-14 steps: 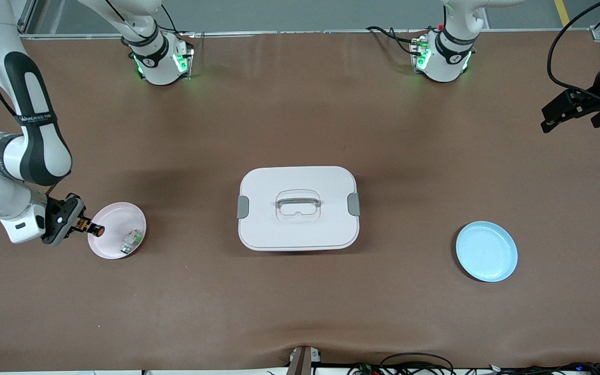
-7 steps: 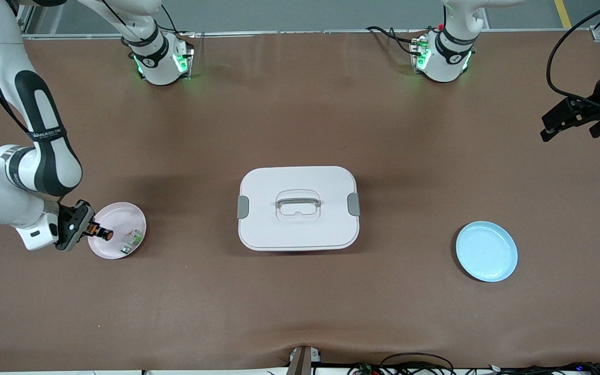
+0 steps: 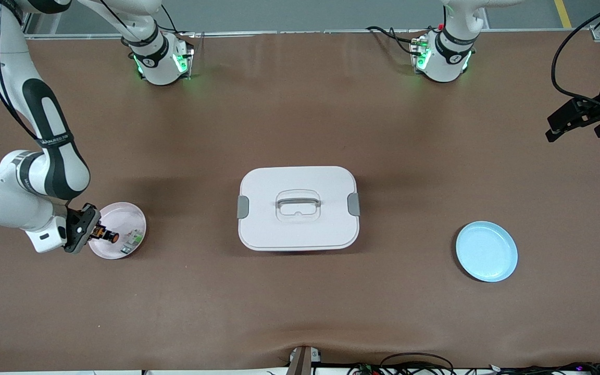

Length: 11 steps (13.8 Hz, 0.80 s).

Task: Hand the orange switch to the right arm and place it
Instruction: 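Lower the orange switch onto the pink plate with the right gripper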

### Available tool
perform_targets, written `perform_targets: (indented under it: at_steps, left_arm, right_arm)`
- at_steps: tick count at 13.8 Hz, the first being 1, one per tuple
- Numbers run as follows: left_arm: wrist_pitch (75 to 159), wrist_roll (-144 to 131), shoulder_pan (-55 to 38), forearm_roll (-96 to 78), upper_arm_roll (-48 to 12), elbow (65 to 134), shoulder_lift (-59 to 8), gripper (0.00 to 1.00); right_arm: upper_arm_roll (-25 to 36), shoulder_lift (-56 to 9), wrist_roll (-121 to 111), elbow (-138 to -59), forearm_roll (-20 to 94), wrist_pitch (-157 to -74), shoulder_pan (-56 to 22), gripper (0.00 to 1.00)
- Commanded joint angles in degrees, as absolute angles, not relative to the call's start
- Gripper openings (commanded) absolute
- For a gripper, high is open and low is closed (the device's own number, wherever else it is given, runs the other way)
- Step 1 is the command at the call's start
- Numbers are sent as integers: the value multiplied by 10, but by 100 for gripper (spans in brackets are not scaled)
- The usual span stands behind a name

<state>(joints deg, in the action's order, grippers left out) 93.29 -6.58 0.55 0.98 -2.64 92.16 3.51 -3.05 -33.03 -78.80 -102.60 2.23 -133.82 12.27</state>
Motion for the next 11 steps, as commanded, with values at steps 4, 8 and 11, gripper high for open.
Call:
perform_targets:
  at_steps: [4, 8, 11]
  left_arm:
    - [941, -50, 19, 4, -25, 931, 42, 100]
    - [941, -32, 25, 4, -25, 933, 40, 100]
    - [941, -30, 28, 3, -25, 932, 40, 100]
  right_arm:
    - [-33, -346, -798, -1011, 18, -1337, 125, 8]
    - [-33, -346, -796, -1011, 19, -1337, 128, 65]
    - [-33, -346, -796, -1011, 24, -1335, 132, 100]
